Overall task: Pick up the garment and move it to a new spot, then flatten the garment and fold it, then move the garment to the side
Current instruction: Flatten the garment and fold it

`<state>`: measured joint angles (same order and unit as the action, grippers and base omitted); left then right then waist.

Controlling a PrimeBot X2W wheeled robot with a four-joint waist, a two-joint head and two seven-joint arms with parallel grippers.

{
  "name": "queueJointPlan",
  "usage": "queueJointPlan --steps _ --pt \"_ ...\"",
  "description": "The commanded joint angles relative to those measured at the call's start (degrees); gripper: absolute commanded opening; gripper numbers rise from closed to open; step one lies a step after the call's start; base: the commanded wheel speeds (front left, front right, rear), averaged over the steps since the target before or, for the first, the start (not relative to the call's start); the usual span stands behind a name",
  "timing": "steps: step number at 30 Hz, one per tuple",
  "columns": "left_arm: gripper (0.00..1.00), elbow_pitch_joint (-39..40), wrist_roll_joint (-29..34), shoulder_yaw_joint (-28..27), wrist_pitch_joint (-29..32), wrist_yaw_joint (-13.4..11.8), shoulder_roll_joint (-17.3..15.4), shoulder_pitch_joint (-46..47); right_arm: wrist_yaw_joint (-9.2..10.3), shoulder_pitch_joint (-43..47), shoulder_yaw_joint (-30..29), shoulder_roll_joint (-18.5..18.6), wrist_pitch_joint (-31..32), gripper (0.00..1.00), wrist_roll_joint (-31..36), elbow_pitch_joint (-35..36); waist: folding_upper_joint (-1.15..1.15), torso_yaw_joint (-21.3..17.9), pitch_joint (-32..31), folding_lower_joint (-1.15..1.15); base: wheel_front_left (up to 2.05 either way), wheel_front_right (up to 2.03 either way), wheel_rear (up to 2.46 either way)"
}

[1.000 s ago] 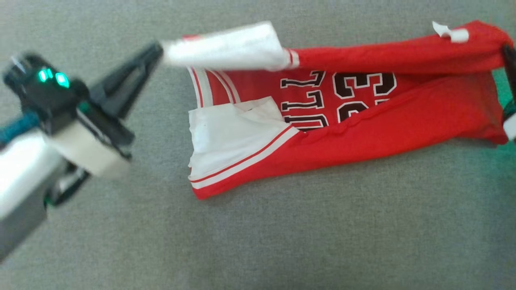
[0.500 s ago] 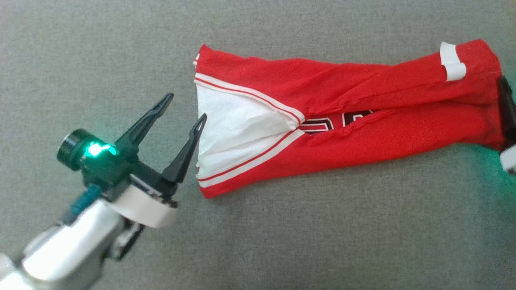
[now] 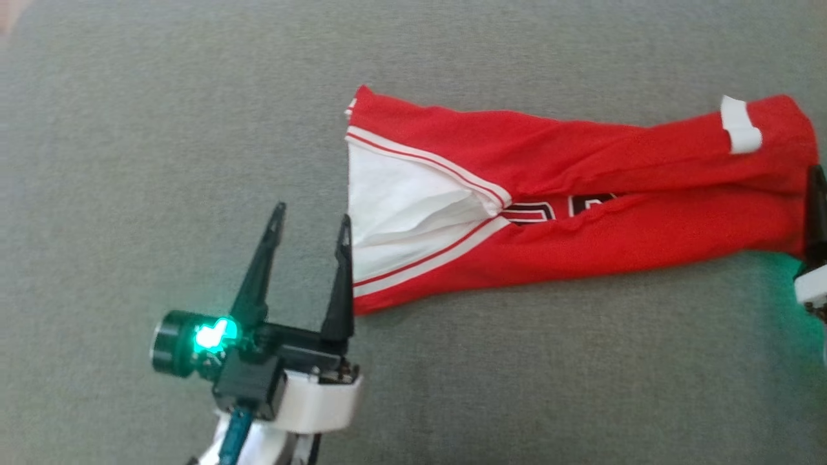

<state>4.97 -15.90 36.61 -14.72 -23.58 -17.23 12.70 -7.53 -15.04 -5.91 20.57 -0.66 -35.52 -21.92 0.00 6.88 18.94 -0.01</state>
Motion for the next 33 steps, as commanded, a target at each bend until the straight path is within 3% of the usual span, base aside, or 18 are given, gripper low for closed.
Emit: queueJointPlan --steps 1,8,9,11,12,18,26,33 --pt "1.00 2.3 1.4 -3.1 -0.3 0.5 0.5 0.0 0.04 -1.4 -0.4 0.8 0.8 1.00 1.2 0.2 0.00 1.1 -0.2 0.01 0.00 0.00 0.00" --pt "1.00 3.2 6.5 -7.1 -0.3 4.5 5.7 -3.1 0.04 -4.8 -4.7 1.0 8.6 1.00 5.7 -8.9 0.00 4.1 0.2 0.01 0.00 0.00 0.00" --pt "1.00 3.3 7.0 -7.7 -0.3 5.0 6.2 -3.4 0.04 -5.1 -4.3 1.0 9.7 0.93 5.9 -9.5 0.00 4.3 0.2 0.01 0.00 0.00 0.00" --pt "1.00 3.4 7.6 -9.0 -0.3 5.9 7.1 -3.9 0.04 -5.5 -3.6 0.6 11.3 0.07 5.3 -9.3 0.00 4.3 0.2 0.01 0.00 0.00 0.00" --pt "1.00 3.5 7.9 -9.7 -0.3 6.4 7.5 -4.2 0.04 -5.4 -3.4 0.4 11.9 0.00 4.9 -8.8 0.00 4.2 0.2 0.01 0.00 0.00 0.00" --pt "1.00 3.3 9.4 -12.7 -0.3 9.1 9.1 -6.0 0.04 -3.8 -3.1 1.9 12.2 0.00 4.3 -4.2 0.00 2.2 -0.6 0.01 0.00 0.00 0.00" --pt "1.00 3.2 11.3 -15.7 -0.3 12.6 10.2 -7.1 0.04 -2.0 -8.4 6.2 15.8 0.00 1.4 6.8 0.00 -2.1 -1.6 0.01 0.00 0.00 0.00" --pt "1.00 3.0 11.8 -17.1 -0.3 14.5 11.2 -7.4 0.04 -4.7 -5.5 -0.6 24.5 0.00 -8.7 24.6 0.00 -3.8 -1.9 0.01 0.00 0.00 0.00"
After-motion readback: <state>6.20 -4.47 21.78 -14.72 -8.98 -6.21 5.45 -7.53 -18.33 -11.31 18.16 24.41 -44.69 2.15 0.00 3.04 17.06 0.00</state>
